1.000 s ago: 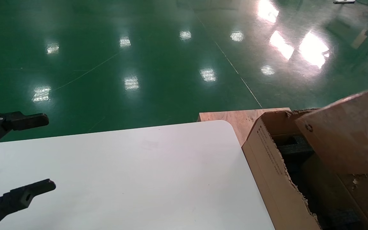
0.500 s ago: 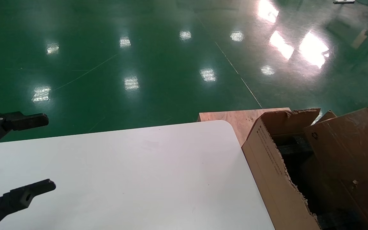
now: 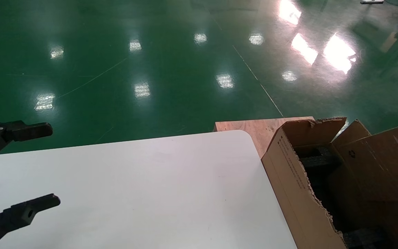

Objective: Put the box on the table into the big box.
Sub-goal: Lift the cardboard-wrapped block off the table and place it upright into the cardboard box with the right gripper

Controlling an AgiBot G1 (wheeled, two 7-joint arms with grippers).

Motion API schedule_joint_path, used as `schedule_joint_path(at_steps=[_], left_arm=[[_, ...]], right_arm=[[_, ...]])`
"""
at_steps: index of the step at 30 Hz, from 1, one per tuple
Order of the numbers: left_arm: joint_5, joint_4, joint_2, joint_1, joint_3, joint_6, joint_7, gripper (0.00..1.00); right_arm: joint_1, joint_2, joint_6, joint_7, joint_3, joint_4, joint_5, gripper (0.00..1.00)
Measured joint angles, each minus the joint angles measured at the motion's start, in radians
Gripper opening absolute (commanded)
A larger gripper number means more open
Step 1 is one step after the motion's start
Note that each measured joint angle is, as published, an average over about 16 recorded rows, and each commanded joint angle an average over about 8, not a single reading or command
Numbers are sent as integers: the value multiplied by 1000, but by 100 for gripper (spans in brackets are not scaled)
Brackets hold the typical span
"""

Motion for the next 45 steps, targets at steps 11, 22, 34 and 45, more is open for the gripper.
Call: schedule_joint_path(at_steps=[11, 22, 34, 45], left_arm=[[0, 0, 0, 0, 0, 0, 0, 100], [0, 0, 0, 0, 0, 0, 0, 100], [0, 0, 0, 0, 0, 0, 0, 100], [0, 0, 0, 0, 0, 0, 0, 100]], right_arm=[[65, -18, 16, -64, -106, -131, 36, 0], [111, -41, 46, -113, -225, -224, 101, 0], [127, -64, 86, -169, -364, -311, 206, 0], [128, -88, 112, -191, -494, -360, 303, 0]])
